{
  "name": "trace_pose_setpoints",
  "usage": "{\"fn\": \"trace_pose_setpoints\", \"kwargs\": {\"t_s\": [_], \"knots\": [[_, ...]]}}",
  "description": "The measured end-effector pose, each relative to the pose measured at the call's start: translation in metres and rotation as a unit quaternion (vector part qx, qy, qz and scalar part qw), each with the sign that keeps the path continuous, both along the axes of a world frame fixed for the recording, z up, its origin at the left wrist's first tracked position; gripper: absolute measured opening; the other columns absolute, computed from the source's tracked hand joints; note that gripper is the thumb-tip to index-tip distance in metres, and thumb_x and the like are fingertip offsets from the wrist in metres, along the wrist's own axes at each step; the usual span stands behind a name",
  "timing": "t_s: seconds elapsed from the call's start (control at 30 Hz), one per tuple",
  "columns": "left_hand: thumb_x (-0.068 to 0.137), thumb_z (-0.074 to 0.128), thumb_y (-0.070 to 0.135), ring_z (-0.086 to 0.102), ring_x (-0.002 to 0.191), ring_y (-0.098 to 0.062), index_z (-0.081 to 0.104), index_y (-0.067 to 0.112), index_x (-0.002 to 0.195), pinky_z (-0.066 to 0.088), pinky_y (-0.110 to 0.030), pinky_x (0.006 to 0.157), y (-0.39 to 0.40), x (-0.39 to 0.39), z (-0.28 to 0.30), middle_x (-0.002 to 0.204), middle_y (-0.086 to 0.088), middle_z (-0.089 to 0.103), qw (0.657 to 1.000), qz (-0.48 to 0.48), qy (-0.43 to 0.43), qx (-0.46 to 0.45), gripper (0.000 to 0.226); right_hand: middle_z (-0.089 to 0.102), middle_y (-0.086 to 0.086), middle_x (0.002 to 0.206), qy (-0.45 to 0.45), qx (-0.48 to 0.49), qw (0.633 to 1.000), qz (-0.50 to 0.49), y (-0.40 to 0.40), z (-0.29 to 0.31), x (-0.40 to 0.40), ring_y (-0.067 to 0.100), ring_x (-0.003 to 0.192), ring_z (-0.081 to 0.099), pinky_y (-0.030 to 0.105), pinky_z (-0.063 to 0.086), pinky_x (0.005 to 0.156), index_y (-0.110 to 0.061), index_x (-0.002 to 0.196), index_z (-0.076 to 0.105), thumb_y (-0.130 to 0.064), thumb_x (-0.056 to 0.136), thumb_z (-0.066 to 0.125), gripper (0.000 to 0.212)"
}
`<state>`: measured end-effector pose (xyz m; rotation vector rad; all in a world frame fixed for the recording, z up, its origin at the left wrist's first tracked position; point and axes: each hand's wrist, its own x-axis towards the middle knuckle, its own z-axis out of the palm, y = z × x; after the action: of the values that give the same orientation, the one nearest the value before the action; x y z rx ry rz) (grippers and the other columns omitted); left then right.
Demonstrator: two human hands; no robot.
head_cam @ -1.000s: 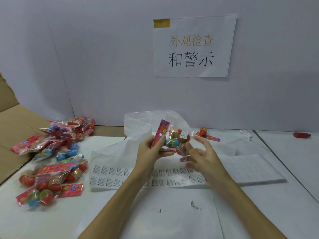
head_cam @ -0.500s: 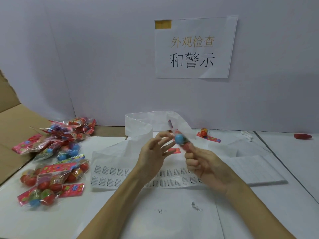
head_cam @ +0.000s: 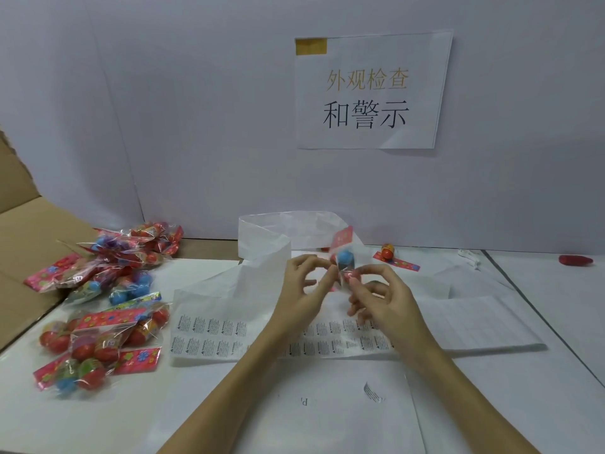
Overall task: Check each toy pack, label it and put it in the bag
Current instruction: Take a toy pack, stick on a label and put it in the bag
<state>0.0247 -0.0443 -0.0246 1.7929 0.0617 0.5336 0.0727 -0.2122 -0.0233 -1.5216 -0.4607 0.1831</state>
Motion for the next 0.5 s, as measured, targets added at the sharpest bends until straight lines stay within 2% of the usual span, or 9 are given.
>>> {"fn": "trace_pose_setpoints", "kwargs": {"t_s": [0.07,0.1,0.2,0.3,0.37,0.43,0.5], "knots": [[0.093,0.053,0.068,0.059,0.123,-0.004,0.064,0.030,0.117,0.048,-0.028,0.106,-0.0026,-0.0014,0.0012,0.132,0.005,0.059,0.997,-0.045,0.046,-0.034,0.047,0.074,-0.001,0.090,-0.060,-0.034,0.997,0.021,0.0005,-0.0012,-0.0024,0.020,0.078,0.074,0.027,0.059,0.061,-0.030,0.124,0.064,-0.040,0.092,0.070,0.035],[0.094,0.055,0.066,0.064,0.121,-0.008,0.063,0.027,0.122,0.050,-0.028,0.104,-0.0026,-0.0018,0.0016,0.129,0.003,0.065,0.994,-0.062,0.055,-0.066,0.049,0.074,-0.003,0.093,-0.082,-0.043,0.995,0.041,-0.0005,-0.0016,-0.0025,0.019,0.080,0.073,0.027,0.059,0.062,-0.032,0.127,0.065,-0.039,0.094,0.067,0.034],[0.103,0.063,0.034,0.075,0.105,-0.025,0.065,0.010,0.123,0.060,-0.038,0.094,0.0003,-0.0005,-0.0002,0.113,-0.012,0.075,0.987,-0.065,0.038,-0.143,0.032,0.074,0.001,0.088,-0.113,-0.036,0.991,0.061,-0.0037,0.0000,-0.0016,0.023,0.075,0.071,0.029,0.059,0.063,-0.025,0.126,0.071,-0.020,0.103,0.060,0.026],[0.108,0.055,0.022,0.074,0.096,-0.031,0.066,0.004,0.124,0.060,-0.037,0.084,0.0012,0.0005,-0.0010,0.107,-0.017,0.076,0.976,-0.094,0.049,-0.188,0.026,0.073,0.002,0.084,-0.139,-0.016,0.990,-0.017,-0.0060,0.0005,0.0006,0.021,0.068,0.069,0.025,0.056,0.060,-0.019,0.116,0.073,-0.013,0.101,0.063,0.019],[0.108,0.053,0.025,0.074,0.094,-0.031,0.066,0.007,0.124,0.060,-0.033,0.080,-0.0002,0.0002,0.0001,0.108,-0.015,0.076,0.976,-0.090,0.053,-0.190,0.028,0.072,-0.005,0.093,-0.178,-0.037,0.980,-0.080,-0.0066,0.0002,0.0002,0.015,0.075,0.071,0.021,0.058,0.063,-0.021,0.115,0.072,-0.021,0.098,0.067,0.018],[0.107,0.055,0.031,0.074,0.095,-0.033,0.066,0.009,0.124,0.060,-0.033,0.080,-0.0019,-0.0004,0.0013,0.107,-0.014,0.077,0.978,-0.076,0.049,-0.190,0.030,0.068,-0.007,0.107,-0.235,-0.077,0.960,-0.127,-0.0046,0.0009,-0.0022,0.009,0.090,0.070,0.016,0.058,0.072,-0.020,0.116,0.072,-0.034,0.094,0.067,0.026],[0.106,0.053,0.041,0.074,0.100,-0.033,0.067,0.010,0.125,0.061,-0.035,0.083,-0.0036,-0.0013,0.0042,0.110,-0.013,0.077,0.976,-0.086,0.043,-0.197,0.038,0.060,-0.011,0.117,-0.254,-0.108,0.954,-0.115,-0.0012,-0.0008,-0.0040,0.006,0.103,0.064,0.011,0.055,0.078,-0.023,0.122,0.069,-0.044,0.089,0.066,0.039]]}}
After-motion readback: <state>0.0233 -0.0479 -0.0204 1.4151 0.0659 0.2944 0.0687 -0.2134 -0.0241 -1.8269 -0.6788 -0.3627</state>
